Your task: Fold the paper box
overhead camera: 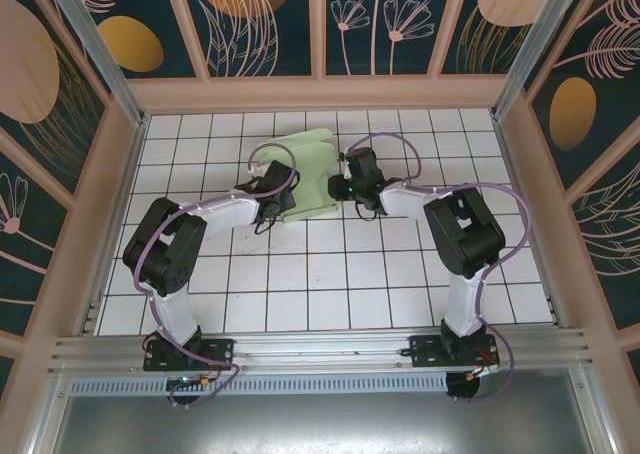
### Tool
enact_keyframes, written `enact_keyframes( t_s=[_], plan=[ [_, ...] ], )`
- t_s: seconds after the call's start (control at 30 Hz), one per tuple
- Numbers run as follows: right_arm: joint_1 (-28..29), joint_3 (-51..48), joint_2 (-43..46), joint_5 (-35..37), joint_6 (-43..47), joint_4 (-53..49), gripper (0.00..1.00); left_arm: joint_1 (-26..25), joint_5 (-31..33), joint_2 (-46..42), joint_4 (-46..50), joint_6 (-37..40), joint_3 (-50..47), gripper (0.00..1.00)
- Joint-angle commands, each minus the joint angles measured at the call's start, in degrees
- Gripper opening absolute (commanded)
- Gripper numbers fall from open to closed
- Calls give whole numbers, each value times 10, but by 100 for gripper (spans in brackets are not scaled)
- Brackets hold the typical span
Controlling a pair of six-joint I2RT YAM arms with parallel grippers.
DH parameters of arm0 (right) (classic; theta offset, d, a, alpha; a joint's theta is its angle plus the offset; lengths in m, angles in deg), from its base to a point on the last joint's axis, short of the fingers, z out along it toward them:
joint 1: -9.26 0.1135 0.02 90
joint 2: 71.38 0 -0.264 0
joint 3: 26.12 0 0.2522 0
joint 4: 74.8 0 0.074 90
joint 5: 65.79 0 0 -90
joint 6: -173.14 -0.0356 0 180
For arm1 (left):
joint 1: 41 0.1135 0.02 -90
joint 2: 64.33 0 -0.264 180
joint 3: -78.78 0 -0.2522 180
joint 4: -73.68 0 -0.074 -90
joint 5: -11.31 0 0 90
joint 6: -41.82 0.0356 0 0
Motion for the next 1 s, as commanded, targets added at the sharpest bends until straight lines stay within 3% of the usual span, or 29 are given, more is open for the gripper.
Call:
enact_keyframes(
  t_s=[0.0,0.23,0.53,0.8,0.97],
  plan=[
    [-18,-24,32,-39,-25,56,32,-7,0,5,22,12,6,7],
    [-29,-40,28,-89,-46,92,38,-6,0,6,24,14,6,7],
    [-51,-60,28,-130,-64,114,38,-7,0,8,25,19,11,7],
    [-59,-51,5,-181,-61,106,32,-7,-6,16,29,22,17,7],
    [-59,-64,12,-190,-67,133,34,-8,-9,19,29,22,20,7]
  ],
)
